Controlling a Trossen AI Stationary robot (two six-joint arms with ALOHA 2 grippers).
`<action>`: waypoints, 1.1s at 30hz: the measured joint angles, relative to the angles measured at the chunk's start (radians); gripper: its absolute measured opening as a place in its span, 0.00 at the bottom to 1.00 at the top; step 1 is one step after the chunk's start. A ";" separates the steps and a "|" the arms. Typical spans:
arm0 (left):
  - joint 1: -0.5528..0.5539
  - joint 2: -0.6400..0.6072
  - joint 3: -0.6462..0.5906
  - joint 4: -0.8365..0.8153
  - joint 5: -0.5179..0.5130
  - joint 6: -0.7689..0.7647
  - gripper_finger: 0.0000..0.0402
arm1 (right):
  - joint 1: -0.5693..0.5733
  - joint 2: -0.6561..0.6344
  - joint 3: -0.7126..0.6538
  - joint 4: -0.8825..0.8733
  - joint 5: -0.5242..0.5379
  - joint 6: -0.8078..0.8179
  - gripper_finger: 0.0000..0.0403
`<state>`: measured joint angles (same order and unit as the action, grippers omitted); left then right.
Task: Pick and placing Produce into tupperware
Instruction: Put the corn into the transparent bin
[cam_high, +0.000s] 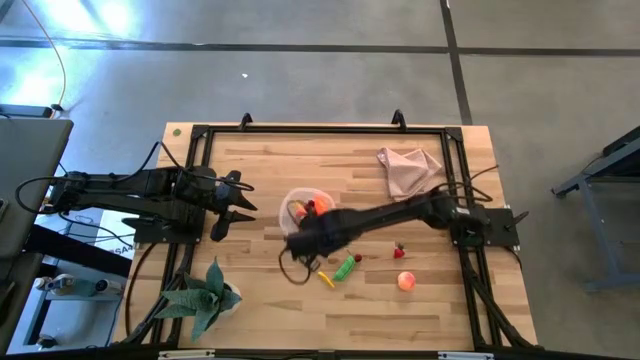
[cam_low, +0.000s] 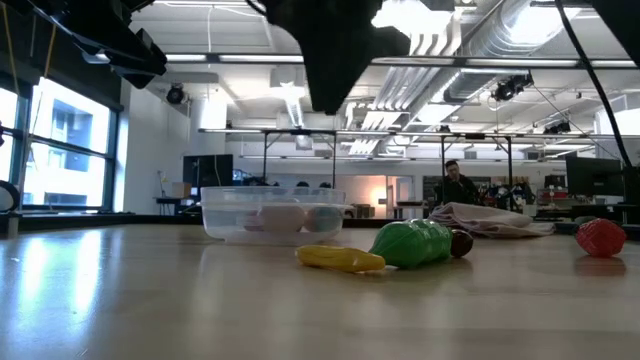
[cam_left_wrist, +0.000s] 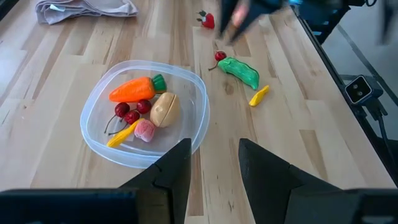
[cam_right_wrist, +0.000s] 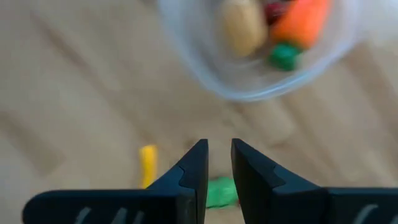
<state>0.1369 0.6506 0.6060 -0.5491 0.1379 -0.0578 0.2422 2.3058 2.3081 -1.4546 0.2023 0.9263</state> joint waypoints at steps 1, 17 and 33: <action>0.000 0.000 0.000 0.000 0.000 0.000 0.30 | 0.015 0.000 0.000 0.021 -0.010 0.012 0.15; 0.000 0.000 0.000 0.000 0.000 0.000 0.30 | 0.147 0.022 0.000 0.162 -0.040 0.149 0.16; 0.000 0.000 0.000 0.000 0.000 0.000 0.30 | 0.109 0.153 -0.001 0.181 -0.182 0.088 0.40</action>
<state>0.1368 0.6506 0.6056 -0.5491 0.1378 -0.0579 0.3515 2.4586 2.3070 -1.2735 0.0200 1.0144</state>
